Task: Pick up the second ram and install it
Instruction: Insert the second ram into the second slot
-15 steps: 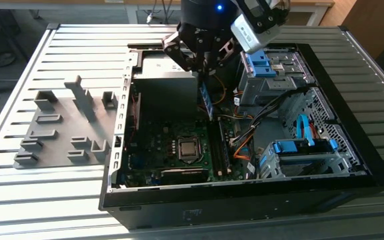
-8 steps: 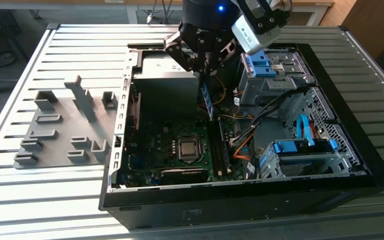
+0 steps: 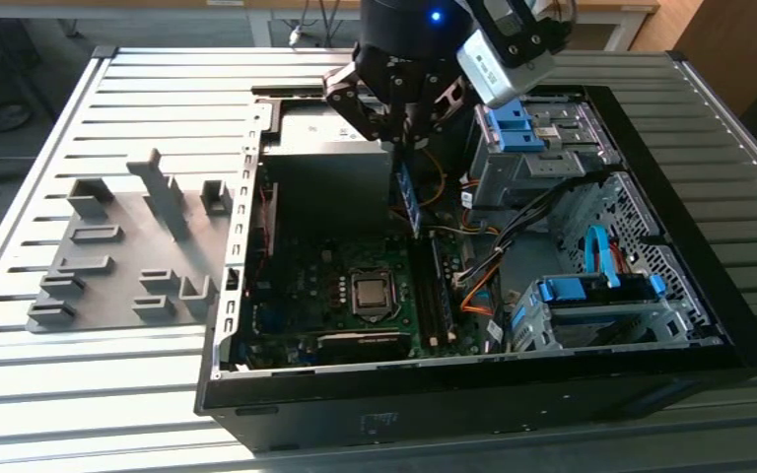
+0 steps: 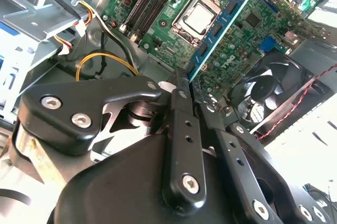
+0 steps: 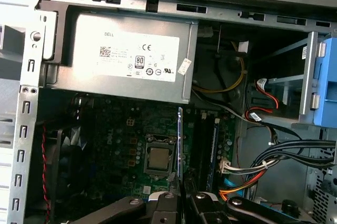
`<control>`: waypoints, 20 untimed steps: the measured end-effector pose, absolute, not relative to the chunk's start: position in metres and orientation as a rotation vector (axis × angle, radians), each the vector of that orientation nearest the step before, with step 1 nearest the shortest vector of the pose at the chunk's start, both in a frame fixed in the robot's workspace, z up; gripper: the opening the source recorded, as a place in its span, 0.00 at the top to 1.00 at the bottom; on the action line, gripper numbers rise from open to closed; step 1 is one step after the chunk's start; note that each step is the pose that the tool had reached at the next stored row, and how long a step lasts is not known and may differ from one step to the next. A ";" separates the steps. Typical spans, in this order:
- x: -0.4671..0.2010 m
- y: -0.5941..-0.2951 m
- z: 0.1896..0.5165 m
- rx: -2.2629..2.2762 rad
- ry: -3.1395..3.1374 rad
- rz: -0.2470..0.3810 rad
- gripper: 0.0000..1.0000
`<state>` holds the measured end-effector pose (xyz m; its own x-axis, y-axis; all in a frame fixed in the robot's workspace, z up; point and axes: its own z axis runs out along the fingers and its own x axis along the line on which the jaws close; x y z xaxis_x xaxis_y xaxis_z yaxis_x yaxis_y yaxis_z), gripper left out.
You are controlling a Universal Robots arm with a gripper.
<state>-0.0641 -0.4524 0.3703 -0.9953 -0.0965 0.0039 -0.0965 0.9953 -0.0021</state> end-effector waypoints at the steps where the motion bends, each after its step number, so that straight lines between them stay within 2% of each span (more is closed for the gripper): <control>1: -0.063 -0.452 0.370 0.152 -3.134 0.004 0.86; 20: -0.049 -0.452 0.367 0.133 -3.135 0.004 0.86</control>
<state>-0.0486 -0.4523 0.3666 -0.9964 -0.0847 0.0039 -0.0847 0.9964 -0.0021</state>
